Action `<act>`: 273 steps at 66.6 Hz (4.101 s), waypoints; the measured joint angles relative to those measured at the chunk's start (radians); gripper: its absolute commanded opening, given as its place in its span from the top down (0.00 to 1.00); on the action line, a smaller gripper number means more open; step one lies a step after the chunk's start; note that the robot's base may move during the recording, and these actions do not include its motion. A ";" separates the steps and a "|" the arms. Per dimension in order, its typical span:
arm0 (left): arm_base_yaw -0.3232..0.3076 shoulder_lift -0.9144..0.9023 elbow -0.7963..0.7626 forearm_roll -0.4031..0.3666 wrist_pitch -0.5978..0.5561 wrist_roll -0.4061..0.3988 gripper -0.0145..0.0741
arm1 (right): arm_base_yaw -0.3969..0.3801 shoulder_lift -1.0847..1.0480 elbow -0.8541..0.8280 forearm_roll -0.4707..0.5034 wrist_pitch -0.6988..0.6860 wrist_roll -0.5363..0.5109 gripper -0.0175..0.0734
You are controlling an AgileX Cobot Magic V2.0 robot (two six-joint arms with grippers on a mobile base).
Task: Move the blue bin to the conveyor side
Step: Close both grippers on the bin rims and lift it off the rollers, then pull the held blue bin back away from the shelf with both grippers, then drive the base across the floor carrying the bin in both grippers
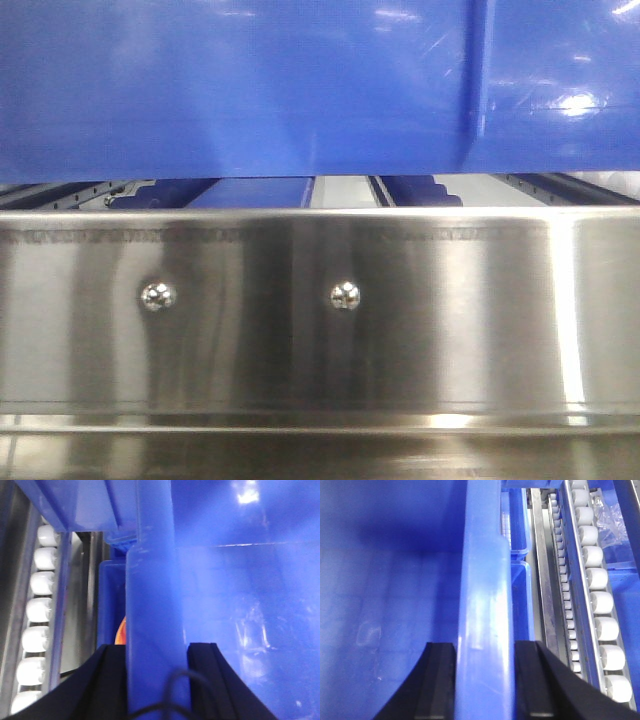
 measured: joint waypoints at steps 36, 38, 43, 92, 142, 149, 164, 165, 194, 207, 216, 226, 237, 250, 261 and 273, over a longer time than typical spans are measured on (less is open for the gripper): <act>-0.040 -0.222 0.038 0.009 0.034 -0.008 0.84 | 0.002 -0.164 0.009 0.028 0.048 -0.002 0.89; -0.052 -0.246 0.048 0.009 0.027 -0.010 0.84 | 0.002 -0.181 0.009 0.022 0.053 -0.006 0.89; -0.087 -0.303 0.083 0.018 -0.004 -0.017 0.84 | 0.002 -0.226 0.009 0.010 0.060 -0.019 0.89; -0.175 -0.441 0.197 0.035 -0.056 -0.168 0.85 | 0.000 -0.381 0.108 -0.002 0.040 -0.063 0.89; -0.175 -0.443 0.141 0.045 -0.057 -0.176 0.85 | 0.000 -0.386 0.060 -0.010 -0.009 -0.069 0.89; -0.175 -0.443 0.141 0.045 -0.059 -0.176 0.85 | 0.000 -0.386 0.060 -0.010 -0.009 -0.069 0.89; -0.175 -0.443 0.141 0.045 -0.067 -0.176 0.85 | 0.000 -0.386 0.060 -0.010 -0.009 -0.069 0.89; -0.175 -0.443 0.141 0.045 -0.067 -0.176 0.85 | 0.000 -0.386 0.060 -0.010 -0.009 -0.069 0.89; -0.175 -0.443 0.141 0.045 -0.067 -0.176 0.85 | 0.000 -0.386 0.060 -0.010 -0.009 -0.069 0.89; -0.175 -0.443 0.141 0.047 -0.069 -0.176 0.85 | 0.000 -0.386 0.060 -0.010 -0.013 -0.069 0.89; -0.175 -0.443 0.141 0.047 -0.071 -0.176 0.85 | 0.000 -0.386 0.060 -0.010 -0.013 -0.069 0.89; -0.175 -0.443 0.141 0.047 -0.071 -0.176 0.85 | 0.000 -0.386 0.060 -0.010 -0.013 -0.069 0.89; -0.175 -0.443 0.141 0.047 -0.069 -0.176 0.85 | 0.000 -0.386 0.060 -0.010 -0.013 -0.069 0.89; -0.175 -0.449 0.141 0.052 -0.068 -0.176 0.85 | 0.000 -0.386 0.060 -0.006 -0.013 -0.069 0.89; -0.175 -0.449 0.141 0.050 -0.068 -0.176 0.85 | 0.000 -0.386 0.060 -0.006 -0.013 -0.069 0.89; -0.175 -0.449 0.141 0.050 -0.070 -0.176 0.85 | 0.000 -0.386 0.060 -0.006 -0.013 -0.069 0.89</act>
